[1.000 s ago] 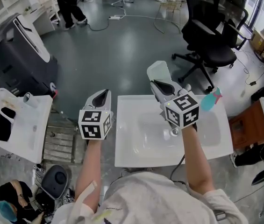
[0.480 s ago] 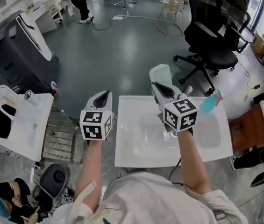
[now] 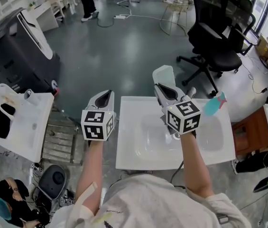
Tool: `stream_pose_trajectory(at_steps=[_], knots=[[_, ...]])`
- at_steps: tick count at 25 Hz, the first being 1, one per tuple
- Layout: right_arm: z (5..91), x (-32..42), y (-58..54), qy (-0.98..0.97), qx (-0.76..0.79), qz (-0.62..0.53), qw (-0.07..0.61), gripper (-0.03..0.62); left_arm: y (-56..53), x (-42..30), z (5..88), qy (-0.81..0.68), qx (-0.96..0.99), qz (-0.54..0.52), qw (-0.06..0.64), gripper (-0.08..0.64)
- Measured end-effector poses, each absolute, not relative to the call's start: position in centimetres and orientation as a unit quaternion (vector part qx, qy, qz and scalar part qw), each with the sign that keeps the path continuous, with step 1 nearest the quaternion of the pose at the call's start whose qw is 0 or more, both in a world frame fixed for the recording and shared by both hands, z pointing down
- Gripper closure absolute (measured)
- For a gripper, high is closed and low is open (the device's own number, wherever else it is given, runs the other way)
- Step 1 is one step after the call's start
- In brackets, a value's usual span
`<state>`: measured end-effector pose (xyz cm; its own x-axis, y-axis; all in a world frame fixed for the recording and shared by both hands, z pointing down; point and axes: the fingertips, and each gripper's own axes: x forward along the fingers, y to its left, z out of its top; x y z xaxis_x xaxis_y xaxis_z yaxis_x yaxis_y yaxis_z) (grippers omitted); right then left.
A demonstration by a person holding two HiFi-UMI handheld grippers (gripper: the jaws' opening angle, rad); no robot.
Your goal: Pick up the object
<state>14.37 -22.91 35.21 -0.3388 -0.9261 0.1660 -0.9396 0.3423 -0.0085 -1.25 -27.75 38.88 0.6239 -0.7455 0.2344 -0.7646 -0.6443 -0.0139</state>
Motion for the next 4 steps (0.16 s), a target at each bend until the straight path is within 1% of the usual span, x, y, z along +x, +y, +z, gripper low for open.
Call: stream_pose_trajectory(at_steps=[4], knots=[[35.13,14.22,-22.82,-0.817,0.571,0.051,0.067,0.584,-27.76,-1.36,38.79,-0.418,0.901,0.11,0.043,0.56]])
